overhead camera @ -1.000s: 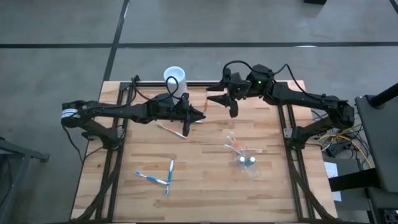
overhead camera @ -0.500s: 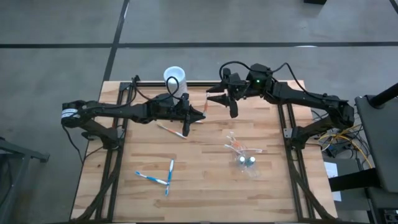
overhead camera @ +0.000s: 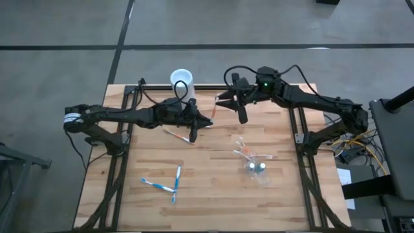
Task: Pick & Place toothbrushing station
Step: Put the orange toothbrush into the top section of the transparent organizer
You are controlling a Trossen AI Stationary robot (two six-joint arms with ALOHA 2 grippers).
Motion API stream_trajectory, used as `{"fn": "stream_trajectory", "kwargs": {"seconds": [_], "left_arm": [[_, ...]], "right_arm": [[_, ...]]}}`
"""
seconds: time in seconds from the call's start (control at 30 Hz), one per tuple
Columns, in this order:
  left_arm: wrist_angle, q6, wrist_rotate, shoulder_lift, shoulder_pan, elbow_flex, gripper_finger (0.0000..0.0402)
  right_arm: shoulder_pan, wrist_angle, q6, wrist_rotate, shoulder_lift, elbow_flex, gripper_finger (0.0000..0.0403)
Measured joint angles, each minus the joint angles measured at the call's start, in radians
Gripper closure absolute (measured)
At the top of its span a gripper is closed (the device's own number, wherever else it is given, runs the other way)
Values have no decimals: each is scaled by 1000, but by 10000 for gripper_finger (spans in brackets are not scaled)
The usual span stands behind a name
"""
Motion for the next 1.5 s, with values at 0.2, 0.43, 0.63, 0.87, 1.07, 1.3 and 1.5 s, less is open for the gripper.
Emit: {"fn": "stream_trajectory", "kwargs": {"seconds": [0.2,0.43,0.63,0.87,1.07,1.3,1.5], "left_arm": [[-7,-2,0,0,0,0,367],[-9,-2,0,0,0,0,367],[-9,-1,0,0,0,0,367],[-9,-1,0,0,0,0,367],[-8,2,-1,0,0,0,367],[-8,0,-60,0,0,0,341],[-8,-13,-63,0,0,0,298]], "right_arm": [[0,-2,3,0,7,0,336],[0,-3,0,0,8,0,370],[0,-3,2,0,8,0,376],[0,-4,3,0,7,0,377],[0,-4,3,0,7,0,378],[-1,-5,1,1,7,0,378],[-1,-8,0,0,7,0,378]]}}
